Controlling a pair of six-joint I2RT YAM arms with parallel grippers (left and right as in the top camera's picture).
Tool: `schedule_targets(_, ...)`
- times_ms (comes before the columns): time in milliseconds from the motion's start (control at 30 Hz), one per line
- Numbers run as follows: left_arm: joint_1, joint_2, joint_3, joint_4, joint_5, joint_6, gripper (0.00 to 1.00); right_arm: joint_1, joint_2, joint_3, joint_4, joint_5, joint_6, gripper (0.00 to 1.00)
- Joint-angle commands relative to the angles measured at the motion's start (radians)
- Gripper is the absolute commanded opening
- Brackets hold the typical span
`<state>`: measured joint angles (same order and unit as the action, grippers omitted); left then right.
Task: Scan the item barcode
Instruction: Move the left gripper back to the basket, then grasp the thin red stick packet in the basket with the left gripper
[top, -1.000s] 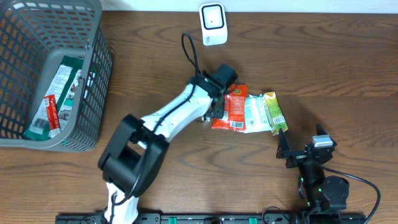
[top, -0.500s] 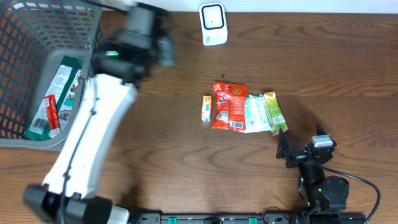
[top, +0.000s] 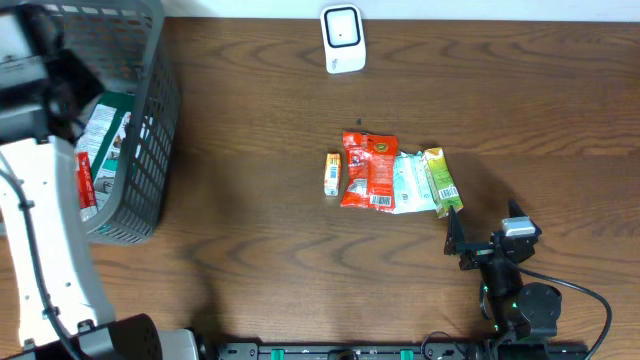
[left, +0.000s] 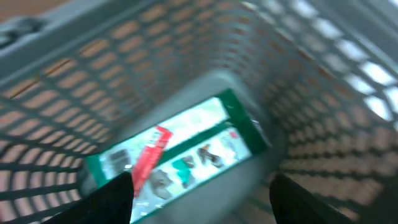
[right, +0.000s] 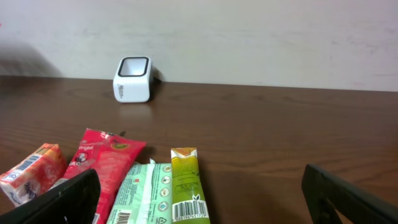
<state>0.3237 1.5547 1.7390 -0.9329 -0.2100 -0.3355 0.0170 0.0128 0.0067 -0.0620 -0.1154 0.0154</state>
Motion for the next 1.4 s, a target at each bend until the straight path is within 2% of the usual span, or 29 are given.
schedule_targets(0,0.073,0.032,-0.054,-0.005,-0.009,0.014,0.7,-0.011,-0.004,-0.001,-0.003,0.002,0.014,0.99)
schedule_targets(267,0.142,0.157,-0.156,0.029,-0.009,0.058,0.7,-0.011,-0.004,-0.001,-0.003,0.002,0.014,0.99)
schedule_targets(533,0.148,0.314,-0.164,0.014,-0.092,0.085,0.71,-0.011,-0.004,-0.001,-0.003,0.002,0.014,0.99)
schedule_targets(800,0.191,0.407,-0.165,-0.003,-0.094,0.085,0.72,-0.011,-0.004,-0.001,-0.003,0.002,0.013,0.99)
schedule_targets(900,0.204,0.445,-0.167,-0.011,-0.055,0.085,0.79,-0.011,-0.004,-0.001,-0.003,0.002,0.014,0.99)
schedule_targets(1067,0.21,0.503,-0.167,-0.024,0.021,0.091,0.79,-0.011,-0.004,-0.001,-0.003,0.002,0.014,0.99)
schedule_targets(1367,0.21,0.527,-0.188,-0.029,0.053,0.095,0.77,-0.011,-0.004,-0.001,-0.003,0.002,0.014,0.99)
